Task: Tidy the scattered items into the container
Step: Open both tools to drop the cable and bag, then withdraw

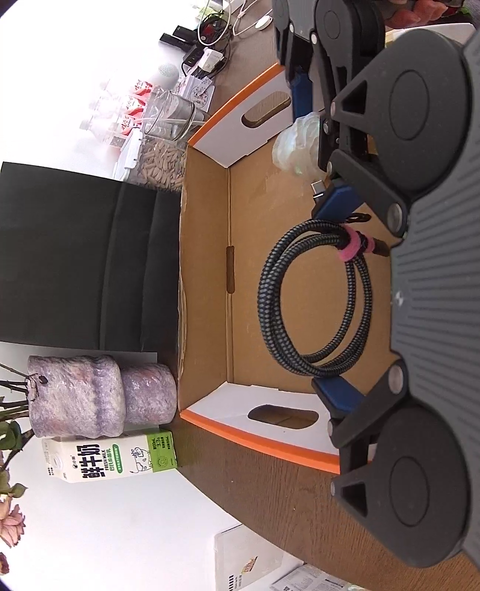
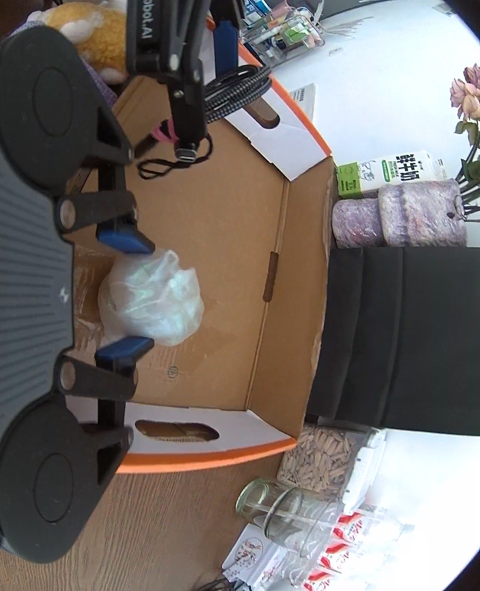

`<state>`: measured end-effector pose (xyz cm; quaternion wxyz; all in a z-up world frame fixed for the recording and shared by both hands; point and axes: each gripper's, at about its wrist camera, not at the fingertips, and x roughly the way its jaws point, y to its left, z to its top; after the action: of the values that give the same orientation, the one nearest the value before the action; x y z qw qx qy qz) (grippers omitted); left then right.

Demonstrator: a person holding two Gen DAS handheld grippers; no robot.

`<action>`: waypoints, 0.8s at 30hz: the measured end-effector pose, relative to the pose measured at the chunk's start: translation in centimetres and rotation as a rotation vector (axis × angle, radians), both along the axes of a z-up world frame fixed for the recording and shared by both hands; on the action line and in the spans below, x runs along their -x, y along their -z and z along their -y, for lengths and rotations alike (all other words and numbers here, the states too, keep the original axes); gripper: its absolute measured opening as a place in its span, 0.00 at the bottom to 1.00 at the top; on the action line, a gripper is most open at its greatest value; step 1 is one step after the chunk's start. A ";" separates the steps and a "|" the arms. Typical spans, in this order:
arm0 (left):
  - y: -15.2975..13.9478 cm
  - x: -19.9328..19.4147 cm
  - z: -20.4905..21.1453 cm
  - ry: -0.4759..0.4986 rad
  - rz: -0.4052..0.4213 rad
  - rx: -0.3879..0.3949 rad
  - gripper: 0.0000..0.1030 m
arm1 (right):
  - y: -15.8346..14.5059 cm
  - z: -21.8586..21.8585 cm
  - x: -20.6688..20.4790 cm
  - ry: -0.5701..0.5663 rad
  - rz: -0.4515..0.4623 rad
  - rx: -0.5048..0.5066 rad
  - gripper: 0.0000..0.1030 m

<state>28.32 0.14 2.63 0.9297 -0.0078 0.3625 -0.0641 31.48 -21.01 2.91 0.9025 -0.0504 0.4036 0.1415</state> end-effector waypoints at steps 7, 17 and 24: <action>-2.7 1.7 -0.1 -0.020 0.114 -0.013 1.00 | -2.4 0.4 1.9 0.004 0.084 -0.003 0.90; -5.4 5.2 -0.3 -0.031 0.195 -0.035 1.00 | -5.6 0.9 5.5 -0.002 0.160 -0.027 1.00; -7.1 9.3 -1.2 -0.022 0.248 -0.032 1.00 | -7.8 2.9 10.6 0.004 0.244 -0.056 1.00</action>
<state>19.06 1.29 9.73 0.9681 0.0113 0.2456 -0.0488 20.85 -23.95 10.73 0.9462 -0.0410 0.2868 0.1439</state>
